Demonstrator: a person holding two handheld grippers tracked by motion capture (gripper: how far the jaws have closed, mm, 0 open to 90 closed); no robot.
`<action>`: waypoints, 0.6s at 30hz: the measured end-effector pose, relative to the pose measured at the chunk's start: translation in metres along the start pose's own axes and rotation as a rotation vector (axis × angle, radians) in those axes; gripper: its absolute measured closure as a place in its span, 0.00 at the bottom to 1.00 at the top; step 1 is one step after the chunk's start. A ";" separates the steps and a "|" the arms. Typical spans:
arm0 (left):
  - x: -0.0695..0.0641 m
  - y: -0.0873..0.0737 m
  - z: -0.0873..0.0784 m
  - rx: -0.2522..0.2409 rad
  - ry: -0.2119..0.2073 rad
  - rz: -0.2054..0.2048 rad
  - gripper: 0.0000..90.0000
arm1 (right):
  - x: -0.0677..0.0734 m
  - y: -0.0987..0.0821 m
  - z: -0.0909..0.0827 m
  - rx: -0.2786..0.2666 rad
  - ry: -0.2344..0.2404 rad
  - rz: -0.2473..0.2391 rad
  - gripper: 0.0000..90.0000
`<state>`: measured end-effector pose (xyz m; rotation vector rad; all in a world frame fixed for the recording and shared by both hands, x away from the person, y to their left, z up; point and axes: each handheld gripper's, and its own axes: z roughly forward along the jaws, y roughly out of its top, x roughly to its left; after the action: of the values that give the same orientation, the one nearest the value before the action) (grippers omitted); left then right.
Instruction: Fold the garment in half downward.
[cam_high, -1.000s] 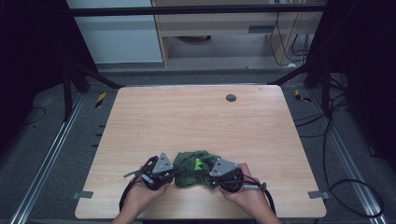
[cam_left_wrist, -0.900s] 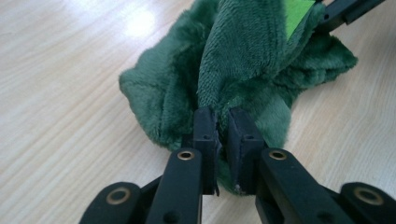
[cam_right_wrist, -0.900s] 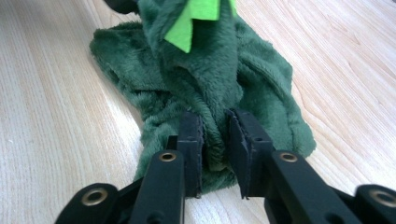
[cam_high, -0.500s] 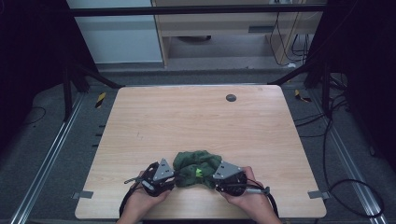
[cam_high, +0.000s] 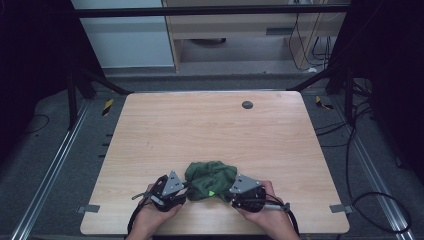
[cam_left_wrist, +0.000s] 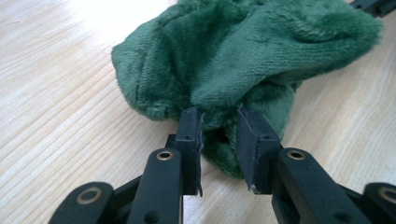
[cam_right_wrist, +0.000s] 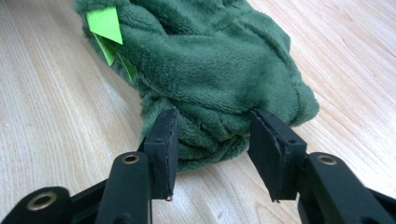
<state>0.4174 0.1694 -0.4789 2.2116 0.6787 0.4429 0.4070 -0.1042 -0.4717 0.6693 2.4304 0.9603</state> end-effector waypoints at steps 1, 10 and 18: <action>0.001 0.000 0.001 0.002 0.003 -0.001 0.78 | 0.000 0.000 0.000 0.000 0.001 0.002 0.58; 0.004 -0.001 0.005 -0.013 0.018 -0.012 0.76 | 0.000 -0.001 -0.001 0.004 -0.014 0.002 0.47; -0.004 -0.005 0.000 -0.013 0.017 0.007 0.72 | 0.001 -0.003 -0.001 0.003 -0.042 0.006 0.27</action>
<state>0.4129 0.1700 -0.4827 2.2010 0.6759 0.4687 0.4050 -0.1057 -0.4733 0.6910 2.3954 0.9353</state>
